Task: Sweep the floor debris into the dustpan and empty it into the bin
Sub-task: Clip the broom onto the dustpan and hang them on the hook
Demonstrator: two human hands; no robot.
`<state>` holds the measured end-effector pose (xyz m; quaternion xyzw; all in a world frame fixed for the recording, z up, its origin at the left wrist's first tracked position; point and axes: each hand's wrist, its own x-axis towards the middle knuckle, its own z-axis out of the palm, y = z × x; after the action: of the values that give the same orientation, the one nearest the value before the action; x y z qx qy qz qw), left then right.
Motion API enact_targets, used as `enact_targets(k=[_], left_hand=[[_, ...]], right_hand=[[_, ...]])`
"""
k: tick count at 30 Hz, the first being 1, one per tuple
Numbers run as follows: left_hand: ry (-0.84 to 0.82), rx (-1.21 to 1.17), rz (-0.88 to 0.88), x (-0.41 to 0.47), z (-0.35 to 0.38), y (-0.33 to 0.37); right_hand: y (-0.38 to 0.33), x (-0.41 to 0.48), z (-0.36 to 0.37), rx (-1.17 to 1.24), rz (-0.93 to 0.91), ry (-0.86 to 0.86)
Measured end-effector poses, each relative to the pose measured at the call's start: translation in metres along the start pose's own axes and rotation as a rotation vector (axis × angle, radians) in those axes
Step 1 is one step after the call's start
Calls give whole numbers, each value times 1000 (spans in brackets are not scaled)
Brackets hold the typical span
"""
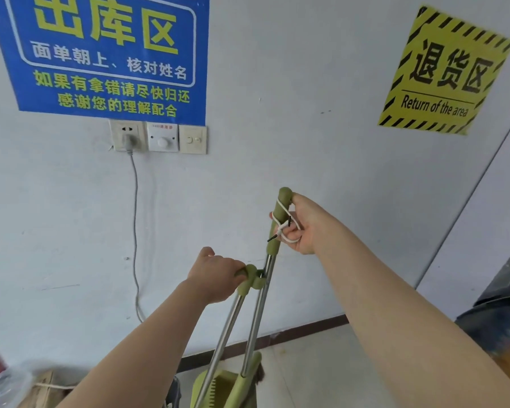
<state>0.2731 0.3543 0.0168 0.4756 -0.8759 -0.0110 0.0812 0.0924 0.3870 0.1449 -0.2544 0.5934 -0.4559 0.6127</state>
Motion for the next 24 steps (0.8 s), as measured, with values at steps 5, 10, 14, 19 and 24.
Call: enact_targets(k=[5,10,14,19,24], left_hand=[[-35,-5,9,39,5,9],[11,67,-32,77,9,27],[112,129,-129,111,9,38],[191,145,-242,164,7,44],[184,129,-290,217,0,39]], right_hand=[[-27,19,-18,17,2,5],[-50,38,-32,101,16,-69],[-75,52,-36,146,-16,-66],[-108,65,-37,180,-71,-45],[-155,76,-32,228,-135,-70]])
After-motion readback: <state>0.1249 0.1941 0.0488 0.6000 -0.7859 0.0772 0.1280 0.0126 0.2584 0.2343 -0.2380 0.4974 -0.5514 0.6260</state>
